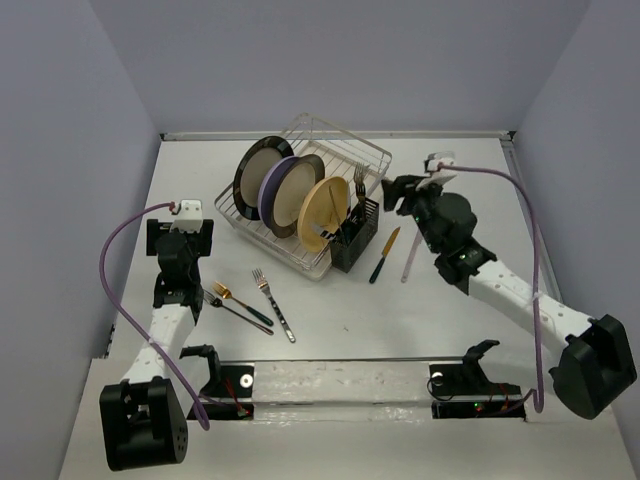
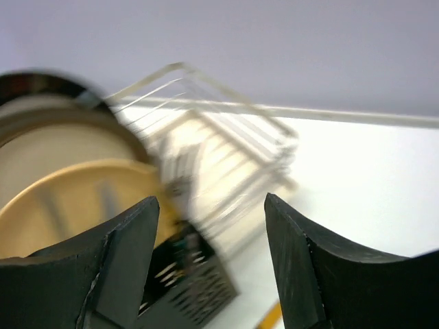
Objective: Sort the eating utensils into containers
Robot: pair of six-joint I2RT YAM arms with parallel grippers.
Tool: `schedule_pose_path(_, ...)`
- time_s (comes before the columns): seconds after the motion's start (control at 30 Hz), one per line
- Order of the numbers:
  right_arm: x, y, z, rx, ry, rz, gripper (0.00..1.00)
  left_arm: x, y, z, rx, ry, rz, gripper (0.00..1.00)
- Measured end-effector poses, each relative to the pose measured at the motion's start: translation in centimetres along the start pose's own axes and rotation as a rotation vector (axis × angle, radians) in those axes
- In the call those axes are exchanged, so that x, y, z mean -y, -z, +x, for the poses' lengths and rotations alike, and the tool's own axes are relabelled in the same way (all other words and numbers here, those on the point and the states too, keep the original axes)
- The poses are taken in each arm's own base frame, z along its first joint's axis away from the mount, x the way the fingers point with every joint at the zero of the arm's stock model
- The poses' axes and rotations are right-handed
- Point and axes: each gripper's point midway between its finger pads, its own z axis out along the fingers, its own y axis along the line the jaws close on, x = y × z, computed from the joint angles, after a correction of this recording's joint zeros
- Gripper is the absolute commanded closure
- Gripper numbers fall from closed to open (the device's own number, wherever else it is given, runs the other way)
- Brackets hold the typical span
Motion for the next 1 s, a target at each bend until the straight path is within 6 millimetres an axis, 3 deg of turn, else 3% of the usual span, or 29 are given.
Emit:
schedule_pose_path(0.03, 1.3, -0.3, -0.8, -0.004, -0.017, 0.045, 0.30, 0.0, 0.0, 0.0, 0.001, 0.000, -0.001, 0.01)
schedule_pose_path(0.1, 6.6, -0.5, -1.3, -0.046, -0.073, 0.197, 0.29, 0.0, 0.1, -0.2, 0.008, 0.002, 0.002, 0.01)
schedule_pose_path(0.17, 10.0, 0.3, 0.2, -0.111, -0.106, 0.303, 0.28, 0.0, 0.1, -0.2, 0.010, 0.002, 0.005, 0.01)
schedule_pose_path(0.23, 11.9, 1.2, 2.8, -0.209, -0.132, 0.371, 0.27, 0.1, 0.1, -0.2, 0.010, 0.002, 0.007, 0.01)
schedule_pose_path(0.37, 12.2, 2.0, 9.6, -0.443, -0.151, 0.412, 0.39, 0.1, 0.1, -0.3, 0.014, 0.002, 0.011, 0.01)
schedule_pose_path(0.5, 12.5, 2.9, 16.8, -0.693, -0.156, 0.454, 0.44, 0.1, 0.3, -0.3, 0.021, 0.004, 0.011, 0.01)
schedule_pose_path(0.6, 12.5, 4.9, 20.9, -0.851, -0.162, 0.476, 0.44, 0.3, 0.3, -0.1, 0.019, 0.003, 0.016, 0.01)
schedule_pose_path(0.73, 12.7, 6.4, 23.1, -0.958, -0.161, 0.512, 0.44, 0.4, 0.3, -0.2, 0.022, 0.003, 0.026, 0.01)
schedule_pose_path(0.87, 12.7, 6.0, 23.9, -1.007, -0.149, 0.537, 0.45, 0.5, 0.3, -0.2, 0.024, 0.003, 0.030, 0.01)
schedule_pose_path(0.93, 12.7, 5.6, 24.3, -1.028, -0.137, 0.548, 0.53, 0.5, 0.3, -0.2, 0.023, 0.003, 0.030, 0.01)
schedule_pose_path(1.0, 12.6, 5.2, 24.3, -1.038, -0.127, 0.550, 0.67, 0.5, 0.3, -0.2, 0.024, 0.003, 0.030, 0.01)
